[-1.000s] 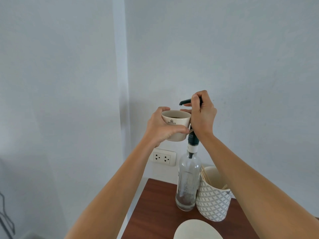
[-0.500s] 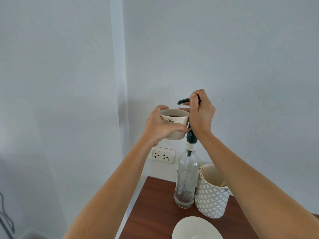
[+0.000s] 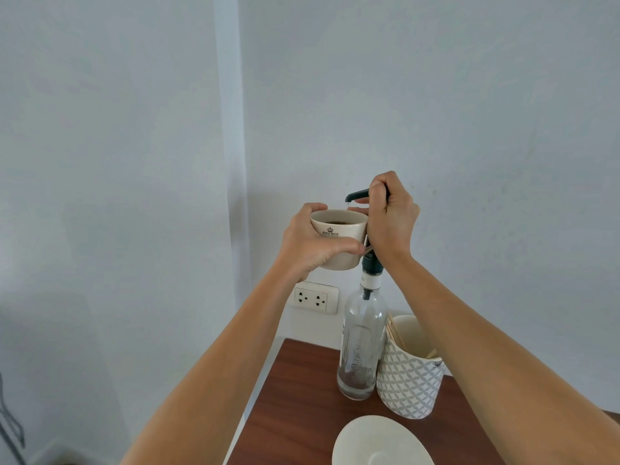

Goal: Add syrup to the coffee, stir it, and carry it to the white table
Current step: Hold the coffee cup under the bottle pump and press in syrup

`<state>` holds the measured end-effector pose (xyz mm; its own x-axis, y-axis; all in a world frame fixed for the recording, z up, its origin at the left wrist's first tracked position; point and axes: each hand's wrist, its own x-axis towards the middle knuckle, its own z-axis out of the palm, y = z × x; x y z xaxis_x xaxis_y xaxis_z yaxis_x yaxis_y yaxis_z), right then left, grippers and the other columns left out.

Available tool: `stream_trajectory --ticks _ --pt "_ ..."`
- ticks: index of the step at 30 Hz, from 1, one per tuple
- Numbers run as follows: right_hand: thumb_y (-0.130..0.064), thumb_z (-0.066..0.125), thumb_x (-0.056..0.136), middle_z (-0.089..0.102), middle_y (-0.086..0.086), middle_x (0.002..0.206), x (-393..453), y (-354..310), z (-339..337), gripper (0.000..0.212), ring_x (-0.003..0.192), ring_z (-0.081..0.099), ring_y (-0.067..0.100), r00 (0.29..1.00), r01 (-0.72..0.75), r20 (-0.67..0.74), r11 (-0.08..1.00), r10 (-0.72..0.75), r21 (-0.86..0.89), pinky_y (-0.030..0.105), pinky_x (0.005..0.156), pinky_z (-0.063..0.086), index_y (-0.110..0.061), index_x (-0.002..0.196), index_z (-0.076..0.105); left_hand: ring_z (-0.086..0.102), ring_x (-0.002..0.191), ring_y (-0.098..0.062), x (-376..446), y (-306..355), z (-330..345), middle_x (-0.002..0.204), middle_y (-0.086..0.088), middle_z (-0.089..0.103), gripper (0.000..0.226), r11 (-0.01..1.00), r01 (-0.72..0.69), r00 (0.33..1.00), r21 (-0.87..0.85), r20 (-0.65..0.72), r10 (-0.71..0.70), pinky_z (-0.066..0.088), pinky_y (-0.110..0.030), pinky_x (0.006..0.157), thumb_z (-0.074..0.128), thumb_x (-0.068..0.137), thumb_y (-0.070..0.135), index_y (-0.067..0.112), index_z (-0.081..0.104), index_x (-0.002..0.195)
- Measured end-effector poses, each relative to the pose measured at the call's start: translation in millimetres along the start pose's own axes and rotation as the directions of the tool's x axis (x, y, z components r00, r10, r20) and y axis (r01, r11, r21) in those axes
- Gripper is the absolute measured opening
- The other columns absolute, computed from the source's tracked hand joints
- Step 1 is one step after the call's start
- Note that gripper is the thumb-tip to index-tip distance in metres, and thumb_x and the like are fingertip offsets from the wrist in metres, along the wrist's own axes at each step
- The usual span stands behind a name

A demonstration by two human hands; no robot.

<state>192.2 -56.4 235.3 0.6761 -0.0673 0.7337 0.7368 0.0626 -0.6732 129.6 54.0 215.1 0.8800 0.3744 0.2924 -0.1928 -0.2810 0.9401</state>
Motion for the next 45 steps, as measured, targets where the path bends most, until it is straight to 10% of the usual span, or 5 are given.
stream_trajectory --ticks 4,16,23,36,45 --pt "-0.004 0.037 0.096 0.07 0.027 0.077 -0.2 -0.1 1.2 0.02 0.072 0.077 0.022 1.0 -0.017 -0.02 1.0 0.017 -0.009 0.014 0.055 0.053 -0.002 0.083 0.051 0.064 0.111 -0.02 0.8 -0.6 0.2 0.123 0.001 0.062 0.104 1.0 0.005 1.0 -0.004 -0.002 -0.005 0.06 -0.037 0.086 0.085 0.021 0.044 0.033 0.051 0.119" --pt "-0.002 0.036 0.095 0.059 -0.019 0.049 -0.2 -1.2 1.4 0.023 0.066 0.074 0.008 1.0 -0.001 0.002 0.999 0.001 -0.051 0.019 0.058 0.058 -0.008 0.078 0.05 0.065 0.111 -0.02 1.2 -1.5 -0.3 0.123 0.001 0.063 0.108 1.0 0.016 1.0 -0.005 -0.003 -0.016 0.061 -0.041 0.088 0.086 0.022 0.044 0.03 0.052 0.124" --pt "-0.003 0.036 0.096 0.071 0.016 0.068 -3.3 -0.9 0.6 0.021 0.058 0.071 0.002 0.999 -0.044 0.005 0.996 0.044 -0.08 0.008 0.053 0.047 0.002 0.081 0.051 0.064 0.111 -0.021 -0.4 -2.6 -1.2 0.124 0.0 0.062 0.111 1.0 0.02 1.0 -0.003 0.006 -0.02 0.058 -0.034 0.08 0.086 0.022 0.044 0.028 0.052 0.127" --pt "-0.033 0.041 0.104 0.074 0.012 0.085 0.7 -11.2 -7.6 0.023 0.081 0.075 0.022 0.989 -0.117 0.074 0.982 0.129 -0.149 0.042 0.084 0.06 -0.019 0.109 0.057 0.064 0.109 -0.021 -4.6 -1.0 -7.3 0.122 0.0 0.063 0.113 1.0 -0.014 1.0 0.028 0.004 0.014 0.058 -0.034 0.082 0.087 0.025 0.045 0.028 0.051 0.131" --pt "-0.033 0.046 0.102 0.059 0.007 0.125 -38.7 -20.4 -35.2 0.032 0.107 0.059 0.019 0.986 -0.166 -0.062 0.937 0.155 -0.307 0.022 0.089 0.048 -0.013 0.127 0.05 0.066 0.108 -0.021 -22.5 -3.5 -6.0 0.12 0.001 0.065 0.114 0.998 -0.051 0.998 0.046 0.023 0.05 0.06 -0.039 0.086 0.086 0.025 0.046 0.029 0.052 0.132"
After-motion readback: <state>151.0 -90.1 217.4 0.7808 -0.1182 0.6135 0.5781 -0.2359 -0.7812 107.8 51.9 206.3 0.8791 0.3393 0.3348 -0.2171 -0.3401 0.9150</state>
